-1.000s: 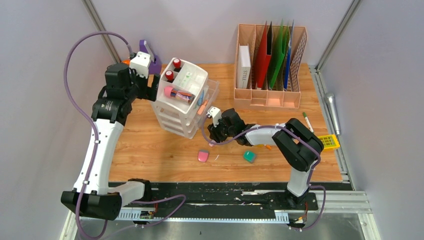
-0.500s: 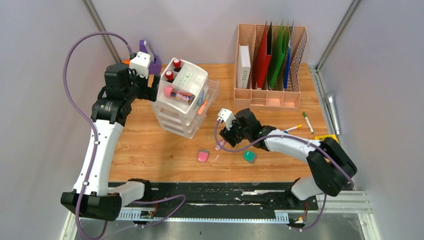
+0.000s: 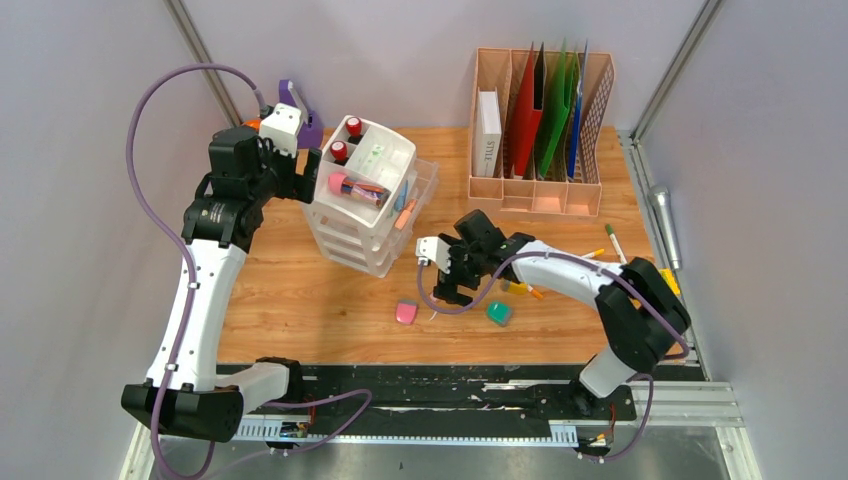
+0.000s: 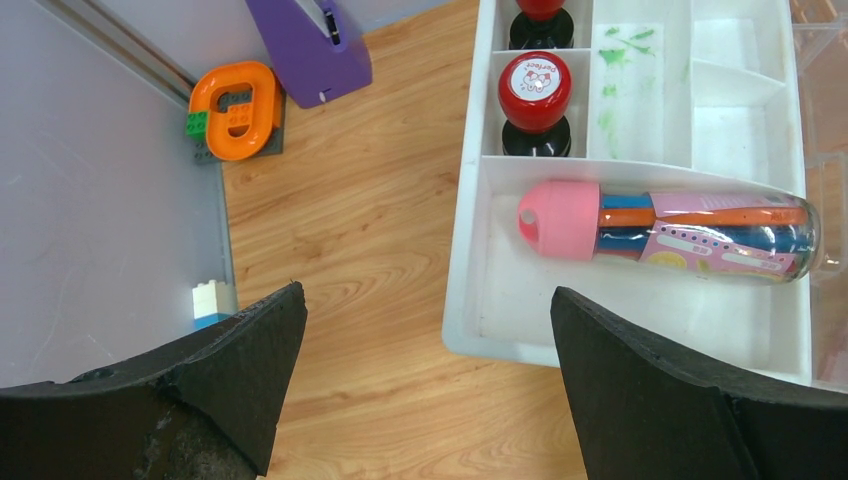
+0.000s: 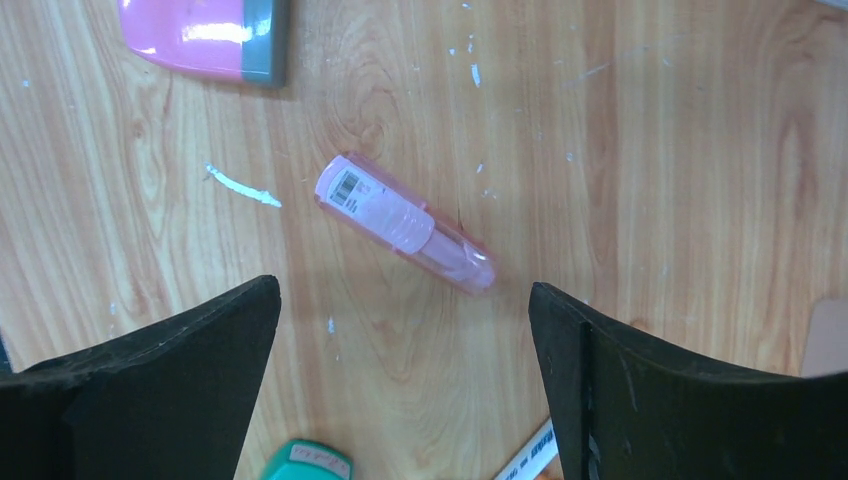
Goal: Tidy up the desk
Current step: Pick up the stationery from the center of the board.
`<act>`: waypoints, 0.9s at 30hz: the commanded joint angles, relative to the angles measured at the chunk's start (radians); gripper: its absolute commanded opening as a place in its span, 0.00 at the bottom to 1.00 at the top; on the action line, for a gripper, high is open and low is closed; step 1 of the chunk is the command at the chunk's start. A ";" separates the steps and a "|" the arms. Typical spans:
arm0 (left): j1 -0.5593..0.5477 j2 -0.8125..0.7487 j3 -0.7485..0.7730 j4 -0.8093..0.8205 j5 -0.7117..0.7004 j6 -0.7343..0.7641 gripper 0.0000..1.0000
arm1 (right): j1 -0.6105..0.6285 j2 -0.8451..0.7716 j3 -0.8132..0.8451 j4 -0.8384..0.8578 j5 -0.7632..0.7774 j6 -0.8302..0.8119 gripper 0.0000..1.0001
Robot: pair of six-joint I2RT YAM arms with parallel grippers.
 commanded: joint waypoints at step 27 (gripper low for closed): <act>0.005 -0.006 0.004 0.030 -0.006 0.008 1.00 | 0.029 0.320 0.255 -0.262 -0.073 -0.278 0.59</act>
